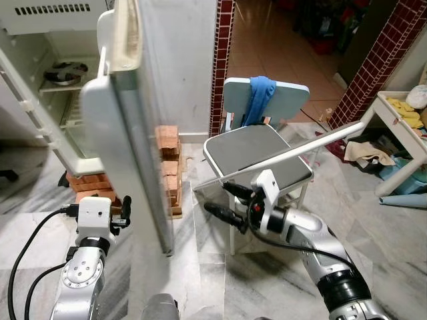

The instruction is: Restocking fridge

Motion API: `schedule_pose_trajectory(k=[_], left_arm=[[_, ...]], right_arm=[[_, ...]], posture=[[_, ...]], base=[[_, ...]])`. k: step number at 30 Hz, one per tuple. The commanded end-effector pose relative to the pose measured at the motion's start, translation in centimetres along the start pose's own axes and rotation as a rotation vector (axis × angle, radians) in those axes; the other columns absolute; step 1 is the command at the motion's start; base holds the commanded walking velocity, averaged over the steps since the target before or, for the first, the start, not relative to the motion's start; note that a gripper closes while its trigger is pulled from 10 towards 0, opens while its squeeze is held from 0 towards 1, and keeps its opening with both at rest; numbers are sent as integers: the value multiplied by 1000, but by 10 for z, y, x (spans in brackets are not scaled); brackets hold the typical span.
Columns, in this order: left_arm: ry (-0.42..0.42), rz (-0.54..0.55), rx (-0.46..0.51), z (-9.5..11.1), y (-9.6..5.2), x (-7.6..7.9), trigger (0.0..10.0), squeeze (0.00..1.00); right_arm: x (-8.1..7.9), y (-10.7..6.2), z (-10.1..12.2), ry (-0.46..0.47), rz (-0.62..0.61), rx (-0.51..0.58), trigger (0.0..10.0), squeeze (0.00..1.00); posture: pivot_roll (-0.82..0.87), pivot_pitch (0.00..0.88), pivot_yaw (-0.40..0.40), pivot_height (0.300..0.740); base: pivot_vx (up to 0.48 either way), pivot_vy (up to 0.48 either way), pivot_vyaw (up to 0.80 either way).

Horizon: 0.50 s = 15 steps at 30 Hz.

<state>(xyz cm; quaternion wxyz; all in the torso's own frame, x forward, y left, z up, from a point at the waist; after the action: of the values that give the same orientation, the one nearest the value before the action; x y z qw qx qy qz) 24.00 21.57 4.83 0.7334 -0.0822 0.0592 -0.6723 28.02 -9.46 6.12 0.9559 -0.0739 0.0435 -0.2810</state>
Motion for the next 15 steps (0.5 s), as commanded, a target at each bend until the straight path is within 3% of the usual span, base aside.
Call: schedule_pose_trajectory(k=[1, 3, 8, 15], left_arm=[[-3, 29, 21, 5, -1, -6, 10000, 0], [-2, 48, 31, 6, -1, -9, 10000, 0], [-11, 103, 42, 8, -3, -18, 10000, 0], [-5, 106, 29, 3, -5, -22, 10000, 0]], right_arm=[[3, 1, 8, -67, -64, 27, 10000, 0], [9, 0, 9, -75, -163, 37, 10000, 0], [16, -4, 15, -97, -265, 49, 10000, 0], [43, -13, 25, -170, -561, 53, 10000, 0]], posture=[[183, 50, -31, 740], [182, 51, -32, 740], [176, 53, -34, 740], [172, 55, -41, 740]], base=[[0, 0, 0], [0, 0, 0], [0, 0, 0], [0, 448, 0]])
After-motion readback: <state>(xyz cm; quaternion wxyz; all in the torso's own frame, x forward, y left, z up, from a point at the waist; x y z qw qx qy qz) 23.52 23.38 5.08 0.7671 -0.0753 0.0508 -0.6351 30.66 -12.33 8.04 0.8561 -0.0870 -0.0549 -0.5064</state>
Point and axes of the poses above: a point about 5 cm out from each wrist's last joint towards the gripper, its own y axis pointing out of the wrist towards the gripper, its own z axis along the axis of the wrist's last joint, x = y × z, the point moved 2 cm from there along y, pointing out of the wrist towards the gripper, and after that the axes turned 11 degrees about -y, right-handed, at the moved point
